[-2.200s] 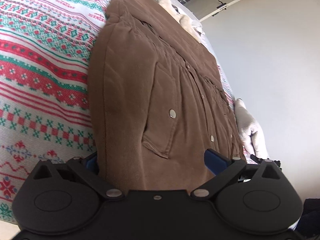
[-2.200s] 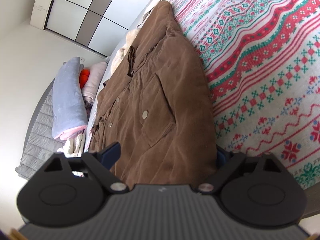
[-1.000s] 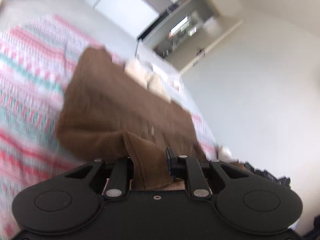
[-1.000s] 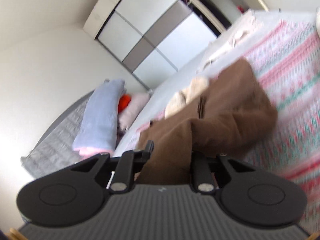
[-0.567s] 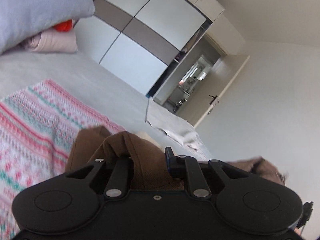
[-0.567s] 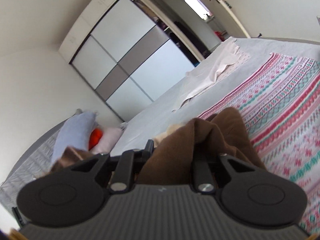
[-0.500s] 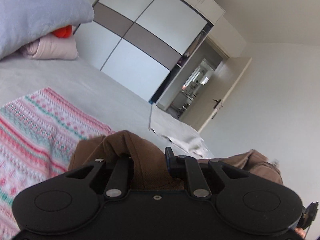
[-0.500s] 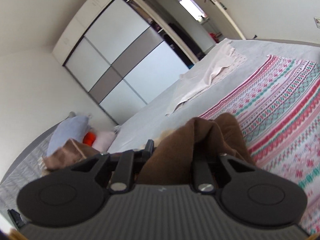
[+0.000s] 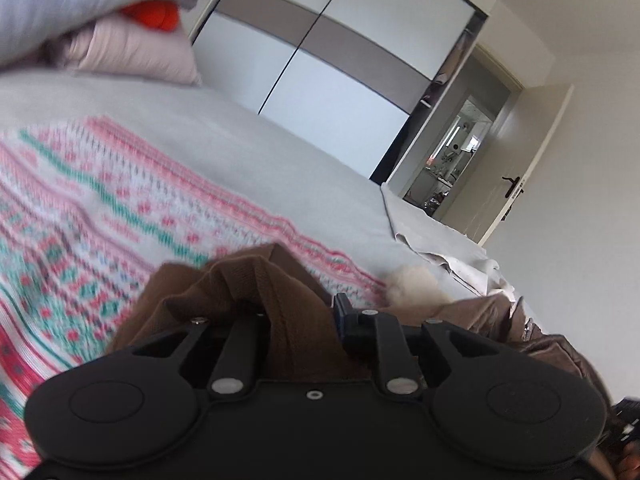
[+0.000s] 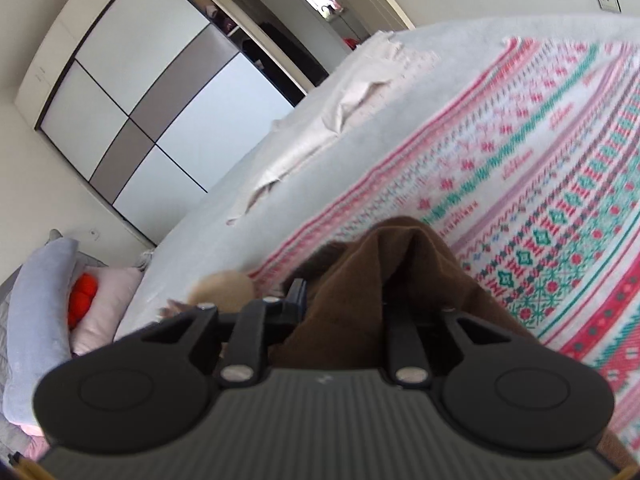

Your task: Fold large clothes

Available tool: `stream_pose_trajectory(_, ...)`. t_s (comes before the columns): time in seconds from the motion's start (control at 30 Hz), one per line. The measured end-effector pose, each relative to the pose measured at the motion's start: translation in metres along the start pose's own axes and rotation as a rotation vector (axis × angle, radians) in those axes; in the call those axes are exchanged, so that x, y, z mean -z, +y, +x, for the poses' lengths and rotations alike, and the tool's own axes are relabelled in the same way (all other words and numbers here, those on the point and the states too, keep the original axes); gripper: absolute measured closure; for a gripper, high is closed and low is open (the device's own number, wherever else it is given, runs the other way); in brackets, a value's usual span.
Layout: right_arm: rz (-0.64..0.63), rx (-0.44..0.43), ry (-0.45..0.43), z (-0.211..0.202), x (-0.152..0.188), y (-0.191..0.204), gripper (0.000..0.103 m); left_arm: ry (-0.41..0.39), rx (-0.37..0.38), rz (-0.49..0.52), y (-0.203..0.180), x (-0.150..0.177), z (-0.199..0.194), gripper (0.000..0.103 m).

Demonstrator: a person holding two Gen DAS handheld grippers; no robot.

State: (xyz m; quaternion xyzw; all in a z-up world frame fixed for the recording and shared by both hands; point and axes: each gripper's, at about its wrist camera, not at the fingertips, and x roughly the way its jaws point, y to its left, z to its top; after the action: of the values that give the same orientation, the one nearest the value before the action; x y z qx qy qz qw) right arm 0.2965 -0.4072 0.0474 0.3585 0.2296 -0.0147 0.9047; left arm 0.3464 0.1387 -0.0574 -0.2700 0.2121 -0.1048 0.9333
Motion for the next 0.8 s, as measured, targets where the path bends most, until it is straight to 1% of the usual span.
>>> stream_pose_trajectory(0.07,0.014,-0.053,-0.028,0.005,0.008,-0.013,0.084,-0.001,0.027,-0.040,0.006,-0.001,-0.002,0.081)
stream_pose_trajectory(0.13,0.035,-0.100,-0.057,-0.002,0.012,-0.020,0.082,-0.010,0.040,-0.043,0.002,0.000,-0.005,0.081)
stream_pose_trajectory(0.17,0.036,-0.127,-0.071,-0.008,0.015,-0.022,0.078,-0.019,0.059,-0.043,0.002,0.000,-0.009,0.079)
stream_pose_trajectory(0.2,0.023,-0.155,-0.081,-0.015,0.017,-0.022,0.074,-0.030,0.082,-0.046,0.002,0.001,-0.013,0.075)
stream_pose_trajectory(0.23,0.003,-0.170,-0.066,-0.019,0.014,-0.018,0.066,-0.036,0.104,-0.042,0.001,0.000,-0.017,0.072)
stream_pose_trajectory(0.27,-0.007,-0.180,-0.045,-0.024,0.009,-0.015,0.054,-0.033,0.119,-0.028,-0.003,-0.003,-0.020,0.061)
stream_pose_trajectory(0.3,-0.009,-0.198,-0.048,-0.031,0.006,-0.013,0.046,-0.034,0.121,-0.010,-0.008,-0.005,-0.025,0.051)
stream_pose_trajectory(0.33,-0.011,-0.229,-0.076,-0.042,0.002,-0.012,0.029,-0.058,0.118,0.011,-0.012,-0.006,-0.031,0.045)
stream_pose_trajectory(0.37,-0.022,-0.258,-0.117,-0.053,-0.003,-0.011,0.019,-0.088,0.115,0.034,-0.017,-0.008,-0.037,0.034)
stream_pose_trajectory(0.4,-0.032,-0.275,-0.165,-0.064,-0.007,-0.010,0.018,-0.115,0.108,0.056,-0.022,-0.011,-0.043,0.026)
stream_pose_trajectory(0.43,-0.034,-0.282,-0.206,-0.074,-0.012,-0.011,0.018,-0.151,0.095,0.079,-0.025,-0.014,-0.049,0.025)
stream_pose_trajectory(0.5,-0.028,-0.282,-0.269,-0.089,-0.020,-0.016,0.017,-0.274,0.025,0.102,-0.027,-0.019,-0.067,0.025)
stream_pose_trajectory(0.53,-0.030,-0.259,-0.295,-0.094,-0.024,-0.018,0.017,-0.309,-0.010,0.103,-0.026,-0.023,-0.072,0.025)
stream_pose_trajectory(0.57,-0.039,-0.226,-0.313,-0.098,-0.027,-0.020,0.017,-0.328,-0.047,0.113,-0.024,-0.028,-0.076,0.025)
stream_pose_trajectory(0.6,-0.060,-0.181,-0.320,-0.099,-0.030,-0.021,0.017,-0.329,-0.079,0.135,-0.022,-0.031,-0.076,0.025)
stream_pose_trajectory(0.67,-0.125,-0.069,-0.317,-0.097,-0.033,-0.017,0.017,-0.305,-0.166,0.194,-0.019,-0.034,-0.070,0.025)
stream_pose_trajectory(0.7,-0.160,-0.012,-0.307,-0.094,-0.033,-0.013,0.017,-0.258,-0.199,0.211,-0.017,-0.036,-0.062,0.025)
stream_pose_trajectory(0.73,-0.180,0.024,-0.284,-0.091,-0.034,-0.010,0.017,-0.187,-0.206,0.205,-0.015,-0.039,-0.053,0.025)
stream_pose_trajectory(0.77,-0.188,0.035,-0.250,-0.084,-0.035,-0.006,0.017,-0.100,-0.198,0.197,-0.013,-0.044,-0.038,0.025)
stream_pose_trajectory(0.8,-0.189,0.038,-0.195,-0.074,-0.039,-0.002,0.017,-0.012,-0.182,0.213,-0.012,-0.048,-0.022,0.025)
